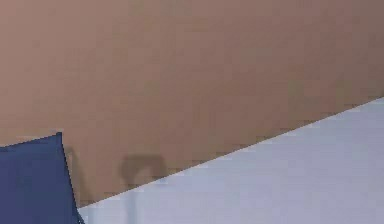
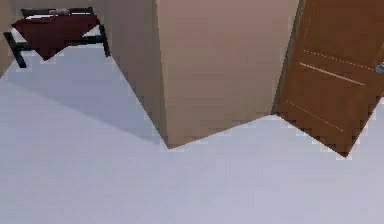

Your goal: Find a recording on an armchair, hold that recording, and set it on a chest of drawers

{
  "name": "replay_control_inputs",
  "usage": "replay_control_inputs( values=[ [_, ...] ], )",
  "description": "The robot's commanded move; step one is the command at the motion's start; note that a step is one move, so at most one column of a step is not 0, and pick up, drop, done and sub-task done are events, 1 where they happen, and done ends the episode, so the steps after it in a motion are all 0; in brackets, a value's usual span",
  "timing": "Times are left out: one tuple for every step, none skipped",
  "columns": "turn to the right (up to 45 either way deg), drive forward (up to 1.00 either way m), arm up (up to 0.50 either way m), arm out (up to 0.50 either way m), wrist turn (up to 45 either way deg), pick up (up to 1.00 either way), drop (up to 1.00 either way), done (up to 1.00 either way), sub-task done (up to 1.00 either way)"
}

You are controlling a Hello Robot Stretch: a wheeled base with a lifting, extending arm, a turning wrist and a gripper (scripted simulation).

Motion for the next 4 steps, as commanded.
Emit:
replay_control_inputs(
  values=[
    [45.0, 0.00, 0.00, 0.00, 0.0, 0.00, 0.00, 0.00, 0.00],
    [33.0, 0.00, 0.00, 0.00, 0.0, 0.00, 0.00, 0.00, 0.00],
    [0.0, 0.05, 0.00, 0.00, 0.0, 0.00, 0.00, 0.00, 0.00],
    [-45.0, 0.00, 0.00, 0.00, 0.0, 0.00, 0.00, 0.00, 0.00]
  ],
)
